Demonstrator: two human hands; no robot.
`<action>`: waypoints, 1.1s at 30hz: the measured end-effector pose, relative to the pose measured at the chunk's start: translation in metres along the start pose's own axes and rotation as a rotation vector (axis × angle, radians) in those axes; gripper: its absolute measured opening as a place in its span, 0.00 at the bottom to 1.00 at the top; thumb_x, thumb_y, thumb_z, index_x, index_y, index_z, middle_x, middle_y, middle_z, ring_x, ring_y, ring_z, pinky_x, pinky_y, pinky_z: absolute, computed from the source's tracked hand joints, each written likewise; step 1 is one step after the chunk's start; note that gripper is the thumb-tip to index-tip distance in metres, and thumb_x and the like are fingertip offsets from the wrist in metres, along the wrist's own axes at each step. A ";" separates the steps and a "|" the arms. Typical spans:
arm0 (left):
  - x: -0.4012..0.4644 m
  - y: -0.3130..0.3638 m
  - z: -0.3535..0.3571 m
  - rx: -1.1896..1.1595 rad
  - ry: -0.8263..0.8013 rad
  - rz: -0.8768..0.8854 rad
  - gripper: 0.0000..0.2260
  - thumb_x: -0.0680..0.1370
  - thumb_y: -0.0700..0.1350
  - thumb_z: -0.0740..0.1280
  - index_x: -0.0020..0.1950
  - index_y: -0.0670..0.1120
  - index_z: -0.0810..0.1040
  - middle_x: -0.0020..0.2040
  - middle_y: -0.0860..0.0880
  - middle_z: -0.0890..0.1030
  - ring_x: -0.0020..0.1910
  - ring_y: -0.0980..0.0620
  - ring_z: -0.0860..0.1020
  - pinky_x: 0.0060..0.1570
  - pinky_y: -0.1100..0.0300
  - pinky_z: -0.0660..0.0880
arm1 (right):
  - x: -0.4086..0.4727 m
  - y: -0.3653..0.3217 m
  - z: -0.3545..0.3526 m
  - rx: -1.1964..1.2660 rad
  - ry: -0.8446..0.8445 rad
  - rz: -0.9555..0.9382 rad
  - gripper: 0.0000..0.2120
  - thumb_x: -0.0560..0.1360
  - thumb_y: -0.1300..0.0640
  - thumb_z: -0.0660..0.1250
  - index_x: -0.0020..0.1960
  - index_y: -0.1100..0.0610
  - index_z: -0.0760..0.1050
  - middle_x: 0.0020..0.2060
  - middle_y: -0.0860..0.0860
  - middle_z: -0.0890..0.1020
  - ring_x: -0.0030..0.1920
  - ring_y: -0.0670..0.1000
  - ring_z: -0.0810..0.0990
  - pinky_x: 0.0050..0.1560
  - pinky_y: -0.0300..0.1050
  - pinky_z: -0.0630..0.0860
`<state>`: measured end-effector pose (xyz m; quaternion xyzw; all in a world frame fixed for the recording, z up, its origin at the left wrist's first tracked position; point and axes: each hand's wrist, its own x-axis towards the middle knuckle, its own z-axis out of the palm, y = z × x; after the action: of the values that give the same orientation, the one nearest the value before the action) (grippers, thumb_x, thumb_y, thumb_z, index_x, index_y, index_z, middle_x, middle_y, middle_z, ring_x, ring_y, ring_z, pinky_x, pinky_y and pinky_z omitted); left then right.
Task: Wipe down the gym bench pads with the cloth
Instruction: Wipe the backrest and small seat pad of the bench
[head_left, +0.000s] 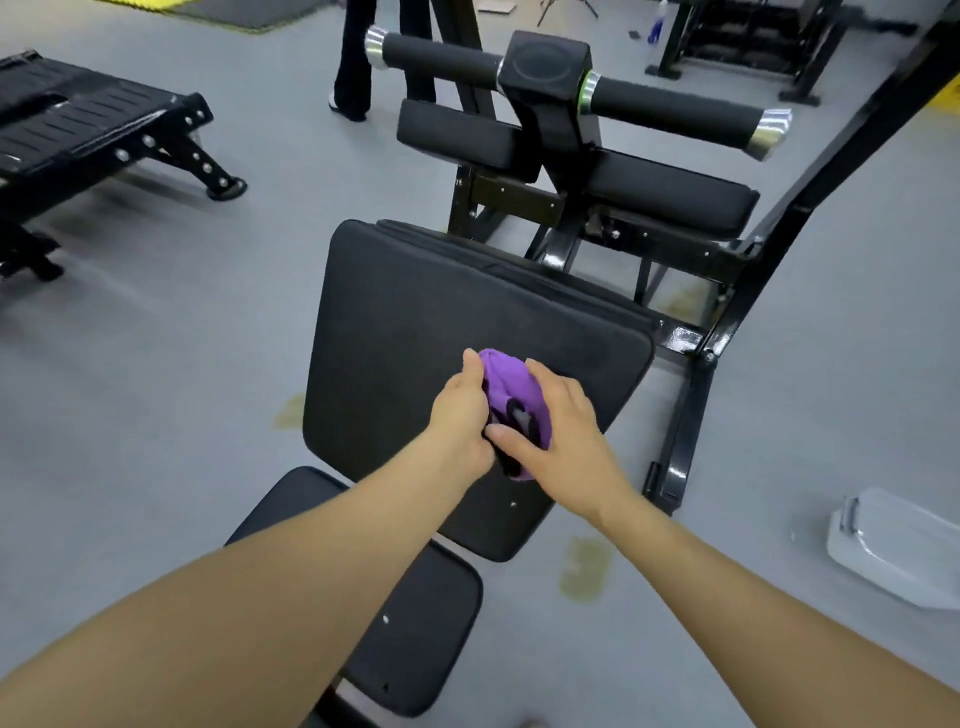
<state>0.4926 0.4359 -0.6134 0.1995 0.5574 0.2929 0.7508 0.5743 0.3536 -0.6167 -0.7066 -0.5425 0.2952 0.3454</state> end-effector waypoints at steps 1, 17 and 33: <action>-0.003 0.003 -0.002 -0.050 -0.044 -0.044 0.23 0.77 0.62 0.57 0.60 0.46 0.76 0.53 0.42 0.81 0.50 0.42 0.80 0.45 0.45 0.78 | 0.004 -0.004 -0.001 0.064 -0.023 0.018 0.38 0.72 0.45 0.69 0.76 0.47 0.52 0.65 0.45 0.62 0.63 0.45 0.65 0.56 0.34 0.72; 0.044 -0.015 -0.070 1.071 0.086 0.673 0.19 0.80 0.46 0.60 0.71 0.48 0.64 0.70 0.50 0.64 0.67 0.50 0.67 0.64 0.58 0.65 | 0.069 0.067 -0.032 -0.971 0.171 -0.514 0.24 0.72 0.49 0.68 0.67 0.52 0.72 0.68 0.58 0.71 0.67 0.59 0.68 0.66 0.57 0.69; 0.058 -0.018 -0.086 1.332 0.110 0.790 0.22 0.79 0.46 0.59 0.73 0.51 0.61 0.72 0.57 0.59 0.50 0.50 0.78 0.51 0.55 0.76 | 0.081 0.075 -0.058 -0.924 0.080 -0.597 0.33 0.64 0.61 0.78 0.65 0.49 0.70 0.66 0.57 0.70 0.61 0.58 0.71 0.48 0.51 0.79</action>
<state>0.4269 0.4589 -0.6920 0.7779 0.5399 0.1514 0.2837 0.6819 0.4095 -0.6467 -0.6109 -0.7788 -0.1113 0.0882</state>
